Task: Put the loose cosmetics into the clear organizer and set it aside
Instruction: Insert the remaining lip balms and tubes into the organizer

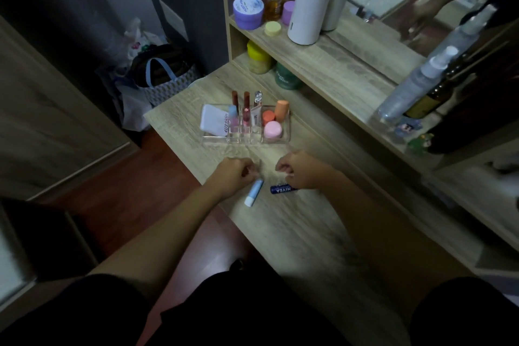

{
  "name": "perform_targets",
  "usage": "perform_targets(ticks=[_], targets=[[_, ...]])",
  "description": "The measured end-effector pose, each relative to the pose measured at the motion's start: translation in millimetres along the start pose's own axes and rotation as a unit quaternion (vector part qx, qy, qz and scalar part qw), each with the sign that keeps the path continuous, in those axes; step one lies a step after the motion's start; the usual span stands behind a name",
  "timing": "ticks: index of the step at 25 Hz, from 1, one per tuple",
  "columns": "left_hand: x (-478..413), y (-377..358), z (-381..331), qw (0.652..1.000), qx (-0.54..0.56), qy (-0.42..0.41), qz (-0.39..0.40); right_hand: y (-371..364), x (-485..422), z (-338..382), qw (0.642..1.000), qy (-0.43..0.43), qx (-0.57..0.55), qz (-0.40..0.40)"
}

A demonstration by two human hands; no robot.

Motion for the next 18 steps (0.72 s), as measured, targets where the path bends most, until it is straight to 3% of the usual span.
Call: perform_targets(ticks=[3, 8, 11, 13, 15, 18], targets=[[9.4, -24.4, -5.9, 0.996, 0.009, 0.059, 0.064, -14.5, 11.6, 0.9, 0.992, 0.008, 0.122, 0.029], [15.4, -38.7, -10.6, 0.994, -0.012, 0.098, 0.038, -33.6, 13.7, 12.4, 0.987, -0.035, 0.154, -0.006], [15.2, -19.3, -1.7, 0.986, 0.075, 0.136, -0.054, -31.5, 11.4, 17.7, 0.997, -0.056, 0.004, -0.06], [11.9, 0.5, 5.8, 0.974, 0.112, 0.147, -0.134, -24.5, 9.6, 29.9, 0.975, -0.074, -0.161, -0.133], [6.7, 20.1, 13.9, 0.959, 0.131, 0.147, -0.201, -19.2, 3.1, 46.3, 0.911, -0.112, -0.334, -0.215], [-5.1, 42.0, 26.5, 0.946, 0.137, 0.129, -0.265, -15.9, -19.6, 66.7, 0.829, -0.147, -0.488, -0.232]])
Point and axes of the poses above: each hand's wrist, its own x-axis away from the middle knuckle, its own y-axis out of the back of the hand, z = x × y, the point moved 1 cm from there along -x, towards the middle knuckle, and after that the axes turned 15 degrees about -y, right-handed, at the moved point
